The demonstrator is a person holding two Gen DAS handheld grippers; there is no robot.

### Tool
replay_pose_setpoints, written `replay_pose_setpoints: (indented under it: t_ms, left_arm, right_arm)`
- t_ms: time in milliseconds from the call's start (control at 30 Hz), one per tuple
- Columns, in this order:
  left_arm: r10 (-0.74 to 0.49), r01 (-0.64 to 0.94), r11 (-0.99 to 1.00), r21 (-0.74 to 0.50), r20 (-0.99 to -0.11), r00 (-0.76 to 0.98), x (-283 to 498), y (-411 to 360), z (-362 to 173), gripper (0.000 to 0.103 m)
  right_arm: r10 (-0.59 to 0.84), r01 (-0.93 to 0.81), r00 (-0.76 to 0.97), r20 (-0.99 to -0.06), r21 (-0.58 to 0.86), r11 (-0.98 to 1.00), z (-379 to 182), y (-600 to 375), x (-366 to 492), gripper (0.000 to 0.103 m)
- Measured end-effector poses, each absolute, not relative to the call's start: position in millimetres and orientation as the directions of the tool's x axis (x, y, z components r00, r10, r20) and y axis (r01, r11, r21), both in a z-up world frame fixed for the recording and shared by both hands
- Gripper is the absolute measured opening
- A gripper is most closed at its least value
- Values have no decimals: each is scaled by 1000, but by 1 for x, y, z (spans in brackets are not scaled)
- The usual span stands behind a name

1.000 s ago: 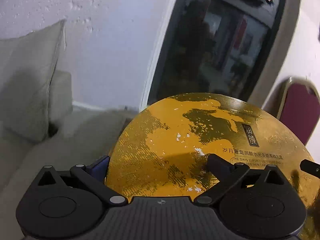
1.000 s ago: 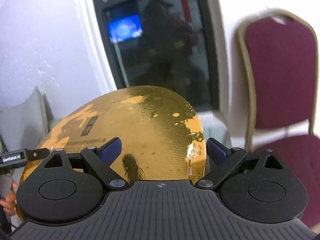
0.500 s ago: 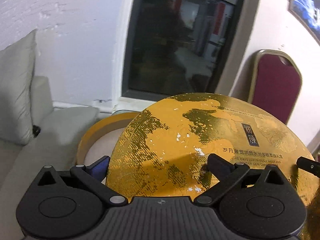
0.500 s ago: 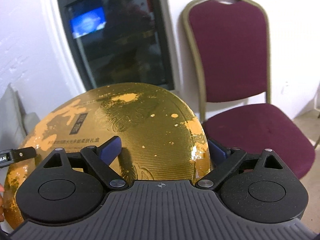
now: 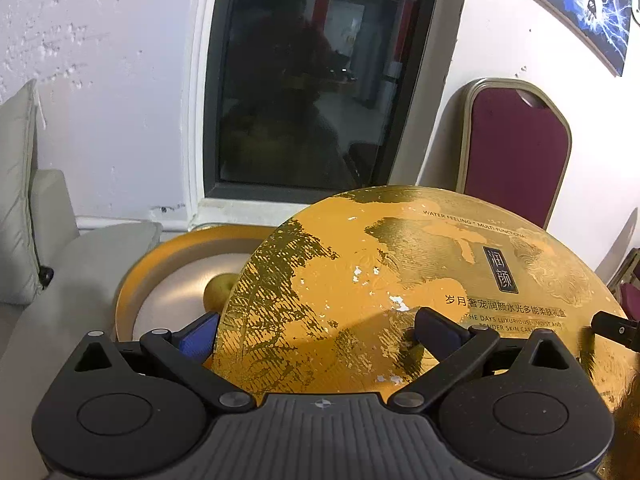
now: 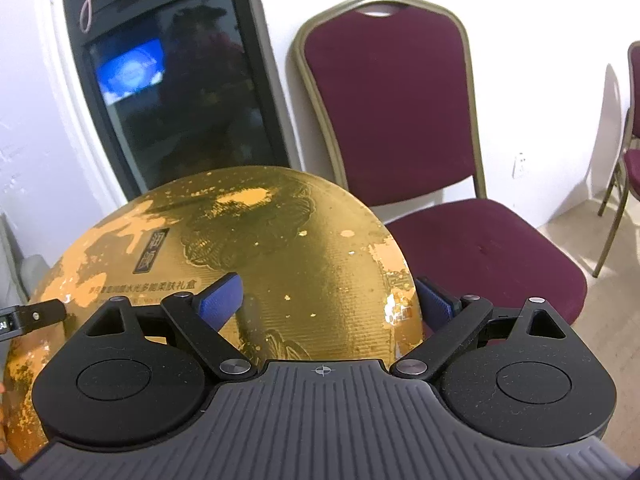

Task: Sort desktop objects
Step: 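Lift the gold lid off its resting spot with the right gripper, then carry the gold lid over the open box with the right gripper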

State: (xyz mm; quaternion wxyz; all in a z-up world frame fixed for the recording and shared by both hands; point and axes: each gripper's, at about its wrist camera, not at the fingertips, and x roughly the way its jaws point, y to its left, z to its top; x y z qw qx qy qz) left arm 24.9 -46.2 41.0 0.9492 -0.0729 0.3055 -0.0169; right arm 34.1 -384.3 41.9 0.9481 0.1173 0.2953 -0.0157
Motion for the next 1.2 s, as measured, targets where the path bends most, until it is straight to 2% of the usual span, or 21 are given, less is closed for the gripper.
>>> replay_pose_setpoints:
  t_ms: [433, 867, 1200]
  left_arm:
    - [-118, 1, 983, -186, -615, 780, 28, -54, 27, 101]
    - [-226, 112, 971, -212, -660, 716, 55, -84, 4, 101]
    - [-192, 53, 974, -222, -670, 717, 64, -62, -4, 101]
  right_arm:
    - [7, 124, 811, -585, 184, 975, 41, -384, 30, 95]
    - [-144, 286, 750, -646, 120, 951, 35, -395, 10, 95]
    - [-140, 282, 720, -680, 102, 954, 28, -385, 28, 95]
